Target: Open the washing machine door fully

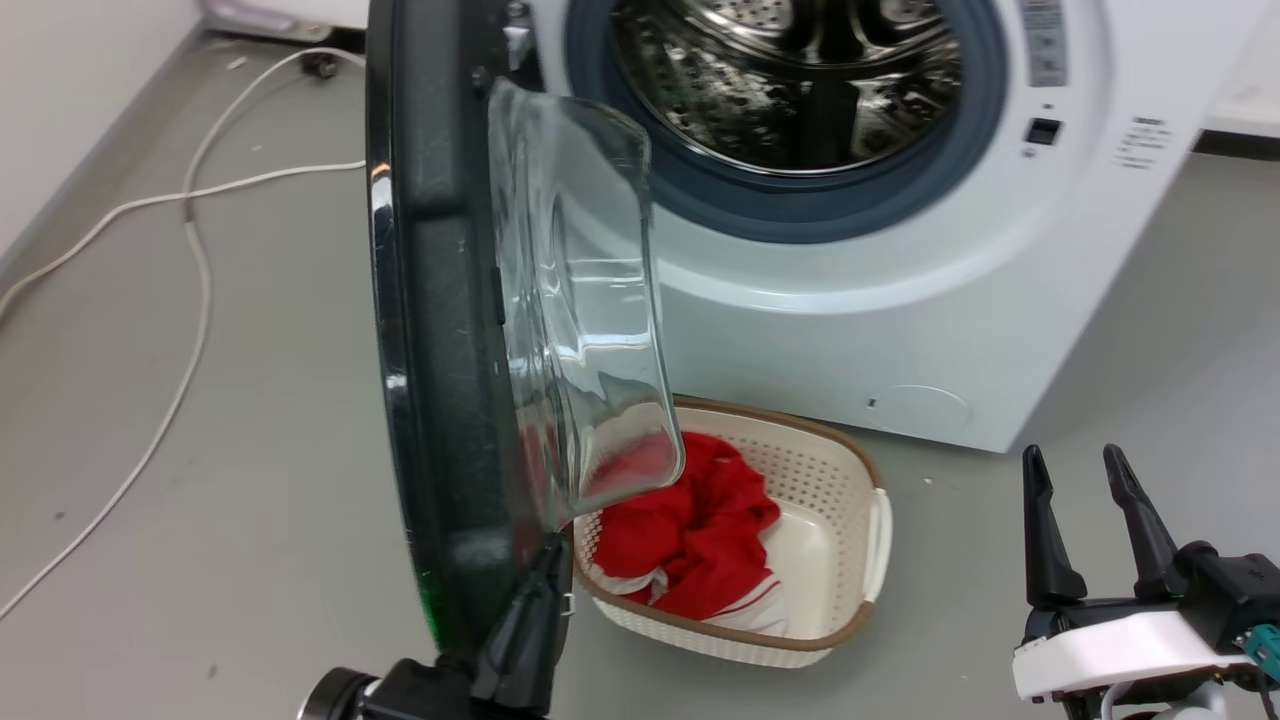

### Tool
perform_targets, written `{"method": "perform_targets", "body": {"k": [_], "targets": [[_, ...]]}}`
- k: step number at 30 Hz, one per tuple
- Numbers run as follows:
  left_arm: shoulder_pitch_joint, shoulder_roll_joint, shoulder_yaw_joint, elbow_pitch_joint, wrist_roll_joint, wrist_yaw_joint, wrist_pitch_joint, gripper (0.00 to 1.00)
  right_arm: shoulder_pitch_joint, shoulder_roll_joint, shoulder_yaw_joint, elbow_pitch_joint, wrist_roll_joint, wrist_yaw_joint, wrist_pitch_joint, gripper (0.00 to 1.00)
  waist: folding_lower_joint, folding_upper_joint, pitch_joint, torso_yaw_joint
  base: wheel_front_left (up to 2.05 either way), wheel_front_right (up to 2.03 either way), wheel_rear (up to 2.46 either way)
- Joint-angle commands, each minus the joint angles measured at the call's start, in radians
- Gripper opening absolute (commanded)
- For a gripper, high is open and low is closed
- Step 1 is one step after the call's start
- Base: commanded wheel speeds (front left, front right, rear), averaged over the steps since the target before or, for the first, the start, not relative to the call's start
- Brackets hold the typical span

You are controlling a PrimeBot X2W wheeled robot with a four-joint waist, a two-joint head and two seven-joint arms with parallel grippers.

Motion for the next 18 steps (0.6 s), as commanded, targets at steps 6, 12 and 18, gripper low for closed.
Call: {"method": "perform_targets", "body": {"k": [6, 12, 18], "targets": [[0.000, 0.019, 0.072, 0.014, -0.028, 0.033, -0.025, 0.00, -0.007, 0.003, -0.003, -0.024, -0.015, -0.001, 0.016, 1.00, -0.0001, 0.0000, 0.012, 0.115, 0.00, 0.00, 0.00], [-0.015, 0.041, 0.147, 0.049, -0.069, 0.034, -0.053, 0.00, -0.020, 0.003, 0.005, -0.040, -0.023, -0.001, 0.028, 1.00, -0.0001, 0.0000, 0.023, 0.153, 0.00, 0.00, 0.00], [-0.046, 0.057, 0.245, 0.101, -0.124, 0.035, -0.080, 0.00, -0.030, 0.003, 0.013, -0.050, -0.030, -0.001, 0.042, 1.00, -0.0001, 0.0000, 0.040, 0.148, 0.00, 0.00, 0.00]]}}
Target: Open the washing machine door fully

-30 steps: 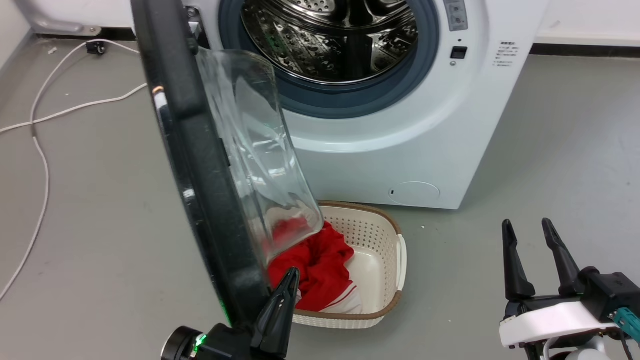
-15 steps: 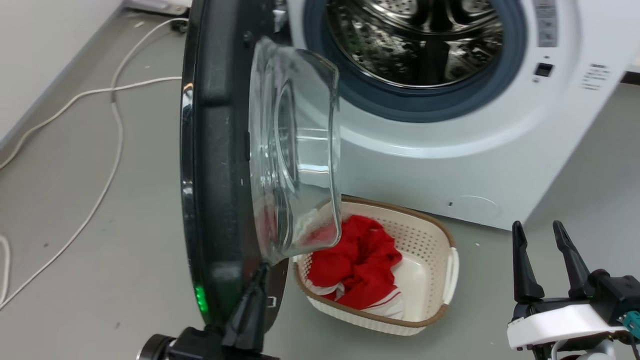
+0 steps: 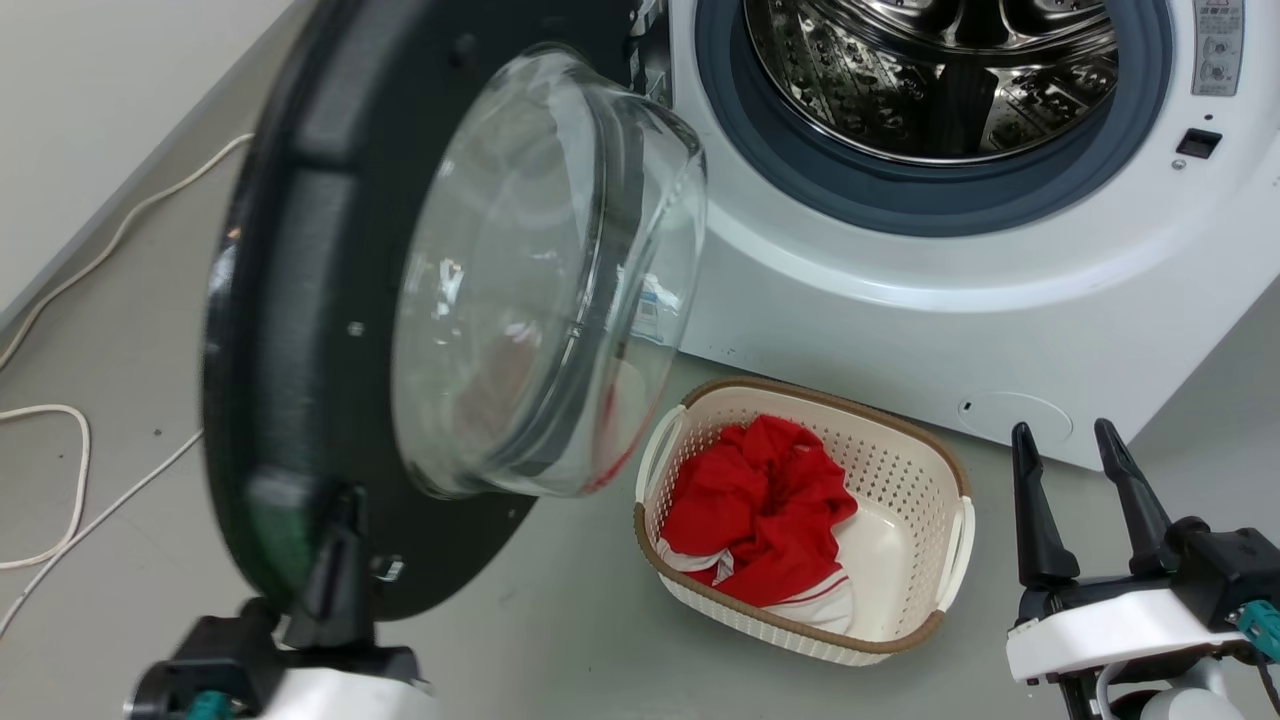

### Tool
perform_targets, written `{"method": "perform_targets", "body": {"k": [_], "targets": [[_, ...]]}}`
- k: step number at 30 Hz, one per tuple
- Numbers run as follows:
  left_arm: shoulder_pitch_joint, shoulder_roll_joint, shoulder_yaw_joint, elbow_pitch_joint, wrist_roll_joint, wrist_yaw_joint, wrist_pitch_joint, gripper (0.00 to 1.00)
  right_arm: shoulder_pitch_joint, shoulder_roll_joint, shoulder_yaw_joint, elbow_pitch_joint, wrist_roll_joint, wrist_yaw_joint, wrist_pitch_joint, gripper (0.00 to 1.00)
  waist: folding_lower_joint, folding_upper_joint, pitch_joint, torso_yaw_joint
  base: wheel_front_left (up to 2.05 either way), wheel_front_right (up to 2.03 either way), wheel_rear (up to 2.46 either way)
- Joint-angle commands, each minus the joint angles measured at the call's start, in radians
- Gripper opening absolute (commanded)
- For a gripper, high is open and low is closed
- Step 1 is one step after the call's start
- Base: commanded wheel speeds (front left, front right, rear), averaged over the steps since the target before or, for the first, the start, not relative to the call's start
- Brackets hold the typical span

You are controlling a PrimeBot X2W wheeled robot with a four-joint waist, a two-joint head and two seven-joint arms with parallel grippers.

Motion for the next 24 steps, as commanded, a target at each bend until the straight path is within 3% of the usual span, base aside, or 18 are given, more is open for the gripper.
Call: {"method": "perform_targets", "body": {"k": [1, 9, 24], "targets": [[-0.022, 0.012, 0.034, 0.010, -0.012, 0.004, -0.009, 0.00, -0.014, 0.002, -0.001, -0.007, -0.004, -0.001, 0.005, 1.00, -0.0001, 0.0000, 0.009, -0.008, 0.00, 0.00, 0.00], [-0.113, 0.020, 0.187, 0.071, -0.067, -0.012, -0.026, 0.00, -0.025, 0.002, -0.010, -0.024, -0.014, -0.001, 0.018, 1.00, -0.0001, 0.0000, 0.056, -0.035, 0.00, 0.00, 0.00], [-0.235, 0.001, 0.486, 0.237, -0.092, -0.107, -0.026, 0.00, -0.066, 0.002, -0.009, -0.034, -0.036, -0.001, 0.032, 1.00, -0.0001, 0.0000, 0.125, -0.070, 0.00, 0.00, 0.00]]}}
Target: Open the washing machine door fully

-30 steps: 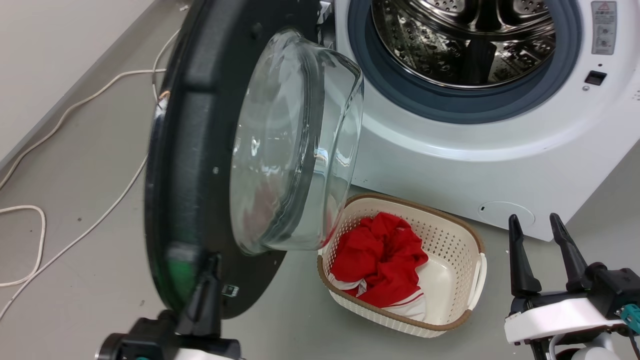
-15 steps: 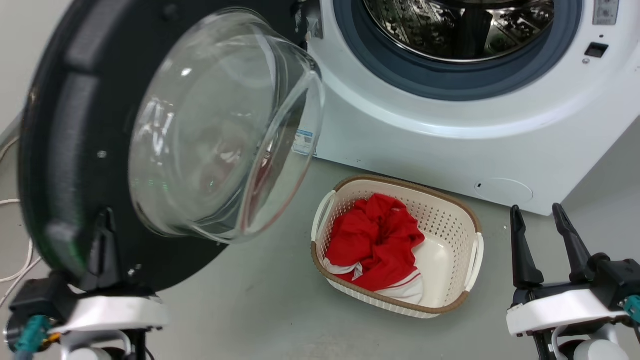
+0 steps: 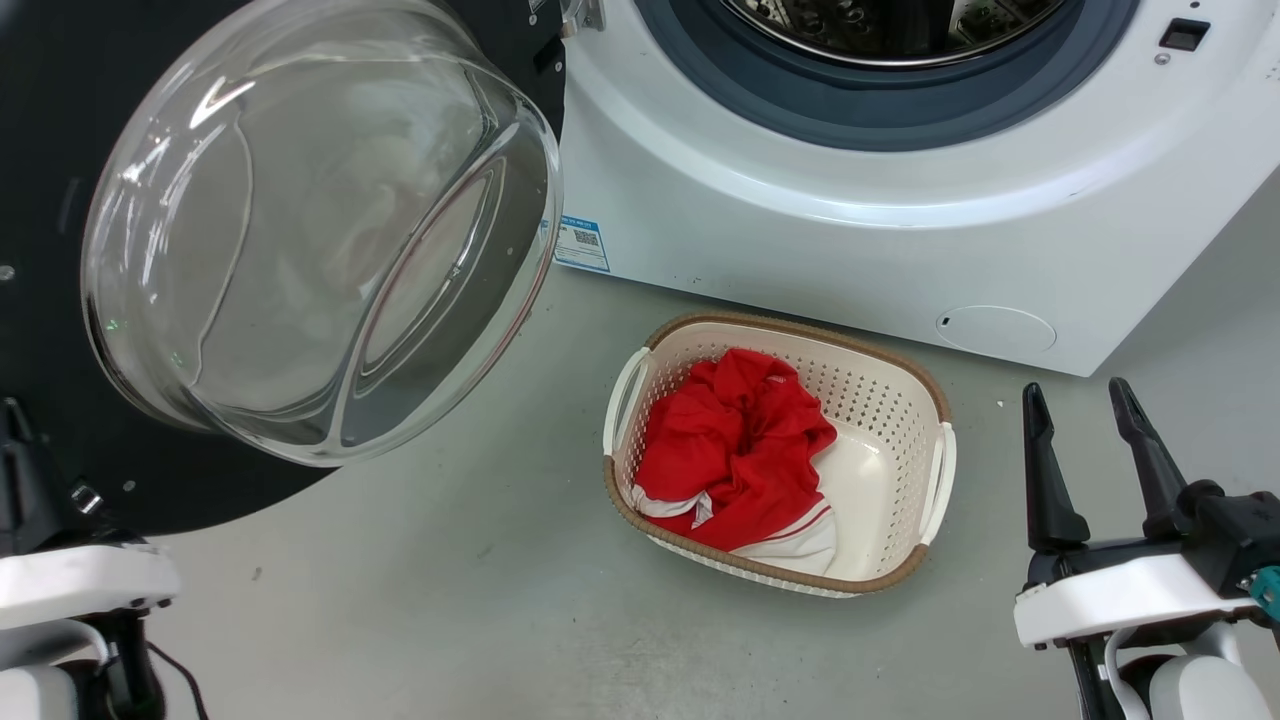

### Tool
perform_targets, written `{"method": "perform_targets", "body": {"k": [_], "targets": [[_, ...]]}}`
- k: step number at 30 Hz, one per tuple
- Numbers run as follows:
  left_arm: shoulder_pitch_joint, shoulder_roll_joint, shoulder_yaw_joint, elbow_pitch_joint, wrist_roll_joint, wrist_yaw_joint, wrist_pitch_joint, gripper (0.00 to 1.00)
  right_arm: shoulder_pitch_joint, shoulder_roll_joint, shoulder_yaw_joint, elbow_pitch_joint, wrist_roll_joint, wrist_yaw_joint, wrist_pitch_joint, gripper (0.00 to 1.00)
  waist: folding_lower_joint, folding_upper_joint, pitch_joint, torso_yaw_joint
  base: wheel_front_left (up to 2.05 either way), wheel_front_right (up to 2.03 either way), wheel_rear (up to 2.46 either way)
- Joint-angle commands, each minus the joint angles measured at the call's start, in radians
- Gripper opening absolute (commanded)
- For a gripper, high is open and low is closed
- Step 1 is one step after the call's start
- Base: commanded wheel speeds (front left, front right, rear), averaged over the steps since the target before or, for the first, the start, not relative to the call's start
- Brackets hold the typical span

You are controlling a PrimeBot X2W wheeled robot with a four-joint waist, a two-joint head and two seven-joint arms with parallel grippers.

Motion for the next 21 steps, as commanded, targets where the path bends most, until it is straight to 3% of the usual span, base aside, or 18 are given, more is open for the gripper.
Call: {"method": "perform_targets", "body": {"k": [1, 12, 21], "targets": [[-0.019, 0.000, 0.032, 0.016, 0.009, -0.006, -0.002, 0.00, -0.020, 0.002, 0.000, 0.000, -0.006, 0.000, -0.002, 1.00, -0.0001, 0.0000, 0.001, -0.001, 0.00, 0.00, 0.00], [-0.066, -0.019, 0.132, 0.104, 0.067, -0.073, -0.002, 0.00, -0.024, 0.002, 0.003, 0.014, -0.008, 0.000, -0.007, 1.00, -0.0001, 0.0000, -0.019, -0.006, 0.00, 0.00, 0.00], [0.020, -0.087, 0.109, 0.046, 0.148, -0.112, -0.002, 0.00, -0.001, 0.002, 0.001, 0.037, 0.004, 0.000, -0.023, 1.00, -0.0001, 0.0000, -0.074, -0.035, 0.00, 0.00, 0.00]]}}
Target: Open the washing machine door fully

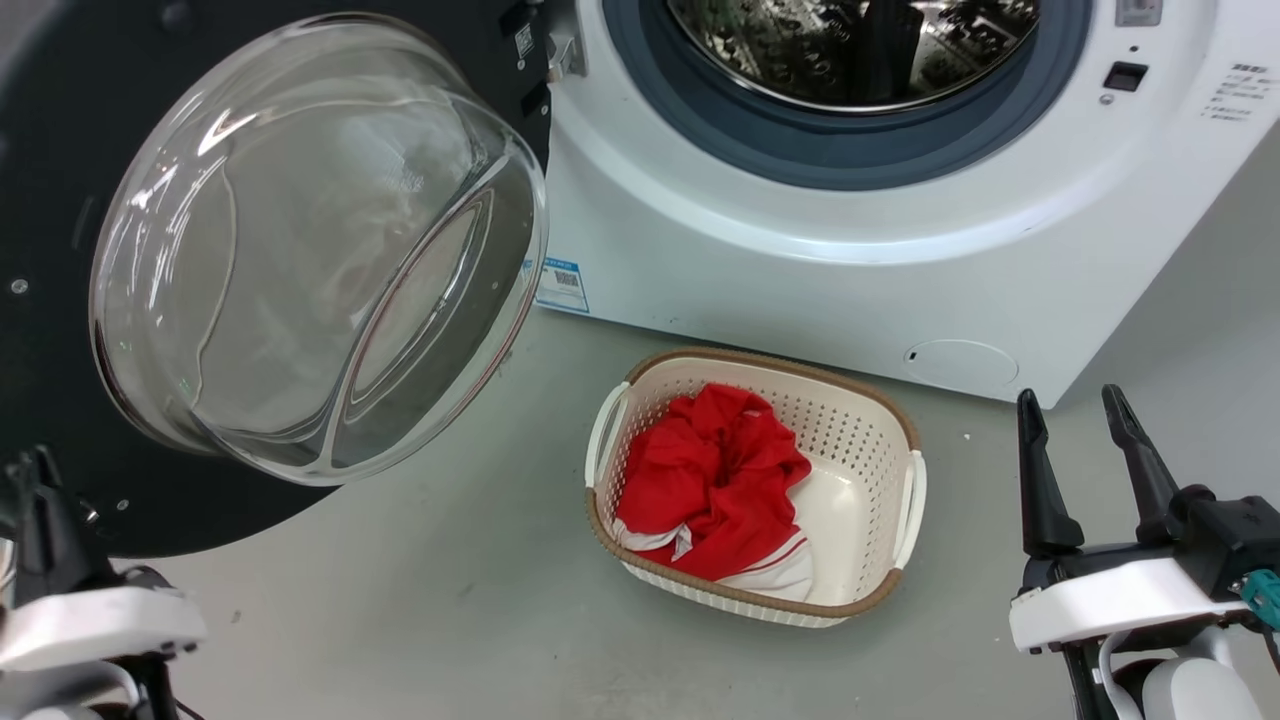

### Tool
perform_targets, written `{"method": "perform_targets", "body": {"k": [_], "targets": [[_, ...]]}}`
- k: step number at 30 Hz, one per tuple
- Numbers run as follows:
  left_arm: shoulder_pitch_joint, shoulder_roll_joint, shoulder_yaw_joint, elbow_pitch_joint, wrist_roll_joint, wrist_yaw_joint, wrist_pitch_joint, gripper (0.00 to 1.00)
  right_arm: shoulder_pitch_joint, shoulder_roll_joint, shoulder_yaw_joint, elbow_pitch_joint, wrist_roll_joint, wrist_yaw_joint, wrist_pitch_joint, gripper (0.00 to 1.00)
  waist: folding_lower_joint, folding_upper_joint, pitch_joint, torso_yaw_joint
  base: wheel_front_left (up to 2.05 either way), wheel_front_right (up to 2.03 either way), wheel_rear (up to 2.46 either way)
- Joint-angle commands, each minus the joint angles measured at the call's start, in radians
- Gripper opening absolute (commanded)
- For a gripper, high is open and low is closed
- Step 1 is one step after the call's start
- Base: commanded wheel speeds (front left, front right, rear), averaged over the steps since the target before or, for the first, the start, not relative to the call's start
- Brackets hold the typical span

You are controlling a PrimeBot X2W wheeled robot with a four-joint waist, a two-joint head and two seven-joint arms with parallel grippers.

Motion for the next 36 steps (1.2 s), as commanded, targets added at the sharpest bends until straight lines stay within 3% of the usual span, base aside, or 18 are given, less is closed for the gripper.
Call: {"method": "perform_targets", "body": {"k": [1, 10, 15, 21, 30, 31, 33, 34, 36], "targets": [[0.032, -0.013, -0.016, -0.020, 0.025, -0.008, -0.002, 0.00, 0.012, 0.002, 0.000, 0.006, 0.002, -0.001, -0.007, 1.00, 0.0000, 0.0000, -0.019, -0.016, 0.00, 0.00, 0.00], [0.133, -0.079, -0.166, -0.120, 0.121, -0.032, -0.002, 0.00, 0.022, 0.002, 0.008, 0.007, -0.014, -0.001, -0.013, 1.00, 0.0000, 0.0000, -0.048, -0.080, 0.00, 0.00, 0.00], [0.101, -0.100, -0.259, -0.121, 0.140, -0.045, -0.002, 0.00, 0.013, 0.002, 0.001, 0.001, -0.028, -0.001, -0.016, 1.00, 0.0000, 0.0000, -0.043, -0.119, 0.00, 0.00, 0.00], [0.043, -0.105, -0.341, -0.094, 0.165, -0.061, -0.002, 0.00, 0.005, 0.002, 0.002, -0.005, -0.044, -0.001, -0.023, 1.00, 0.0000, 0.0000, -0.046, -0.174, 0.00, 0.00, 0.00], [0.013, -0.089, -0.371, -0.054, 0.195, -0.060, -0.002, 0.02, 0.015, 0.002, -0.005, -0.029, -0.046, -0.001, -0.030, 1.00, 0.0000, 0.0000, -0.063, -0.242, 0.00, 0.00, 0.00], [0.013, -0.091, -0.370, -0.048, 0.194, -0.057, -0.001, 0.25, 0.018, 0.002, -0.004, -0.031, -0.045, -0.001, -0.029, 1.00, 0.0000, 0.0000, -0.064, -0.247, 0.00, 0.00, 0.00], [0.011, -0.086, -0.366, -0.043, 0.197, -0.048, -0.001, 0.93, 0.024, 0.002, 0.000, -0.034, -0.043, -0.001, -0.026, 1.00, 0.0000, 0.0000, -0.068, -0.256, 0.00, 0.00, 0.00], [0.011, -0.084, -0.365, -0.041, 0.199, -0.044, -0.001, 1.00, 0.028, 0.002, 0.001, -0.034, -0.042, -0.001, -0.024, 1.00, 0.0000, 0.0000, -0.070, -0.259, 0.00, 0.00, 0.00], [0.014, -0.078, -0.362, -0.038, 0.203, -0.036, -0.001, 1.00, 0.031, 0.002, 0.004, -0.032, -0.038, -0.001, -0.023, 1.00, 0.0000, 0.0000, -0.072, -0.263, 0.00, 0.00, 0.00]]}}
